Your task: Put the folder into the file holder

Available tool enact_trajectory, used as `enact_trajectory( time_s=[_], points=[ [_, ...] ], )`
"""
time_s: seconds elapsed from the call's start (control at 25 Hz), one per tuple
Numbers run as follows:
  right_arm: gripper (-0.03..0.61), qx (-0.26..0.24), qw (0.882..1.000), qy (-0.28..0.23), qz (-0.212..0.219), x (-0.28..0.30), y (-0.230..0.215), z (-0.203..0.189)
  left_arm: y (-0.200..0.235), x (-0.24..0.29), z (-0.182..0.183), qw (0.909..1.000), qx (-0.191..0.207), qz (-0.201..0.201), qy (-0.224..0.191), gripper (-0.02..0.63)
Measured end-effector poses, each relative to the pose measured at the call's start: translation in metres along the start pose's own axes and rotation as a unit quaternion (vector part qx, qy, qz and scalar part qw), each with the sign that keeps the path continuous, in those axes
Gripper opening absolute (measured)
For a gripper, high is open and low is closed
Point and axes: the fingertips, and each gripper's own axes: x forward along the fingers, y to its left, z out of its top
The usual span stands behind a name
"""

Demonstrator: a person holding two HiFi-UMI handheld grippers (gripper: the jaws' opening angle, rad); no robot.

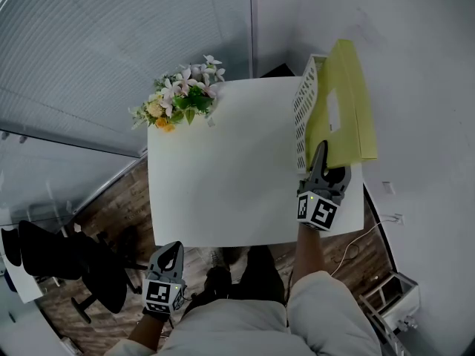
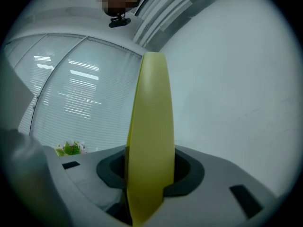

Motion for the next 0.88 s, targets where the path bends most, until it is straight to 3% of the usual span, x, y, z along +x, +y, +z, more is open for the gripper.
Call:
enact_trajectory(
  time_s=[0.32,0.88],
  points=[
    [0.173,-0.012,1.000,0.026,0.005,-0.005,0.004,-0.028,0.000,0.005,-0.002,1.0000,0.000,0.000,0.003,0.008],
    [0.184,-0.066,0.995,0.071,0.011,-0.006,0.011,-0.040,0.001,0.005,-0.001,1.0000,-0.004,-0.004,-0.004,0.008]
  ],
)
